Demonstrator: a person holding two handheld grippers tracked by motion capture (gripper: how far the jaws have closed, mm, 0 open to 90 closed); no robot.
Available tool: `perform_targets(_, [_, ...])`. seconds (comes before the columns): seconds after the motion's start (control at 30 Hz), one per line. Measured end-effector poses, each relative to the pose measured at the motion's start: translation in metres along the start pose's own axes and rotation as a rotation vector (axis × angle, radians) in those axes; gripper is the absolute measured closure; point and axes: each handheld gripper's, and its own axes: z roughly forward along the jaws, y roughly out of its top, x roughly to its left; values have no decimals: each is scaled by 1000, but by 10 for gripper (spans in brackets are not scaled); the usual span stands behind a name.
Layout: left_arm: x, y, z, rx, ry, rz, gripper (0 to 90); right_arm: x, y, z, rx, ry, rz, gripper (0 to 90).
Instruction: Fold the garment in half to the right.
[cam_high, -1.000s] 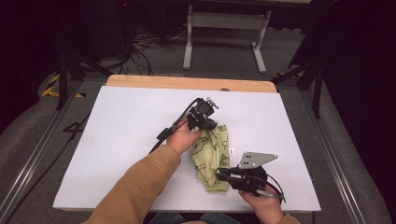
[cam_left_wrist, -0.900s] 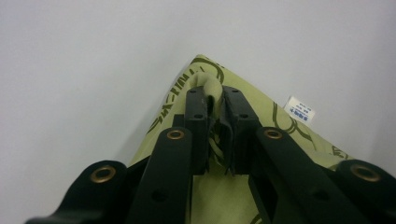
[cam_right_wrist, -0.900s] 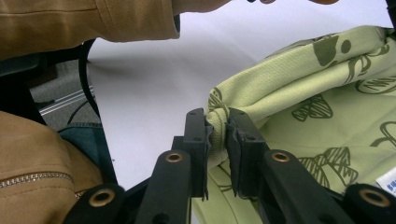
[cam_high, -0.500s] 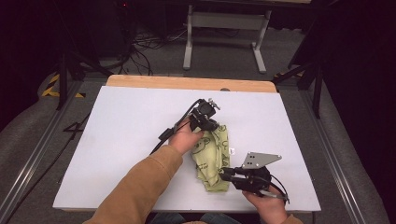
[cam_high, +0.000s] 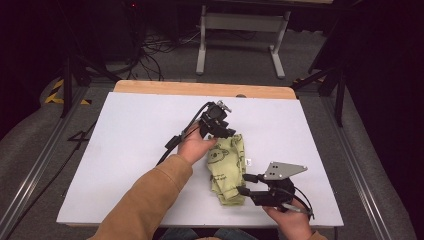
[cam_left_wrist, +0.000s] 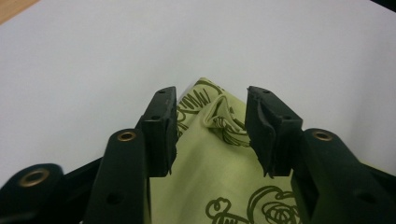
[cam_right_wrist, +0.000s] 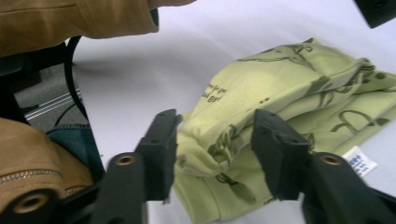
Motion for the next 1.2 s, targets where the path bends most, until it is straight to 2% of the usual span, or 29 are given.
perform_targets(0.13, [0,0,-7,-10,7,16,457,-2,4,-4,-19,-18,2,397])
perform_targets(0.27, [-1,-1,-15,-31,-18,27,369,-7,10,-7,-33,-31,7,339])
perform_targets(0.33, [-2,-2,-17,-33,-18,29,321,-9,13,-8,-34,-33,9,320])
perform_targets(0.37, [-3,-3,-22,-50,-18,34,290,-10,16,-8,-37,-36,9,311])
perform_targets(0.57, [-3,-10,-35,-80,-25,32,180,-15,30,-5,-38,-42,-12,294])
perform_targets(0.8, [1,-27,-55,-129,-65,14,129,-25,44,5,-25,-50,-31,295])
perform_targets(0.9, [2,-38,-66,-159,-98,6,110,-28,50,10,-21,-46,-36,321])
perform_targets(0.97, [2,-45,-72,-171,-109,12,85,-29,53,13,-19,-25,-46,435])
perform_targets(1.0, [1,-48,-75,-183,-107,10,73,-26,55,16,-24,-28,-72,512])
perform_targets(1.2, [-6,-69,-93,-250,-110,15,73,-23,57,27,-6,-22,-108,684])
